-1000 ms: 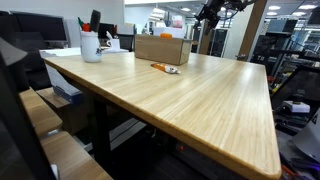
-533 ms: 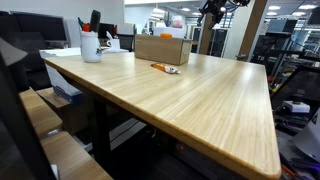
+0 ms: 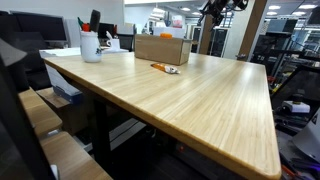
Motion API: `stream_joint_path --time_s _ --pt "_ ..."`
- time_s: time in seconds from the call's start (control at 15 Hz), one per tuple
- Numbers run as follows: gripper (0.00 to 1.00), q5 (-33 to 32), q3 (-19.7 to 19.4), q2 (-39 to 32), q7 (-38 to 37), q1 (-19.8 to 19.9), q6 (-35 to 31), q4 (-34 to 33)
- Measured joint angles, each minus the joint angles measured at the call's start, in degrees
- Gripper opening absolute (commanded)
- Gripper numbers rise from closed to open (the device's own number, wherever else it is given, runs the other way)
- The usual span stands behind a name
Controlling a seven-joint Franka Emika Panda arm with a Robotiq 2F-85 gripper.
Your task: Close the cardboard box
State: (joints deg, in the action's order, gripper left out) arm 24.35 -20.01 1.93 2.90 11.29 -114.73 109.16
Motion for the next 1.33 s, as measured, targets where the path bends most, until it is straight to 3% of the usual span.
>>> stream_joint_path --time_s 0.47,1.07,1.2,1.33 --pt "1.00 4.24 2.49 -12.70 0.00 1.80 7.16 -11.46" --pt "1.00 9.55 6.19 -26.23 -0.13 10.08 15.73 -27.93" --pt "0.74 10.24 6.62 -28.18 -0.49 11.75 17.09 -30.70" --pt "0.62 10.33 7.22 -29.98 -1.35 13.10 18.28 -33.23"
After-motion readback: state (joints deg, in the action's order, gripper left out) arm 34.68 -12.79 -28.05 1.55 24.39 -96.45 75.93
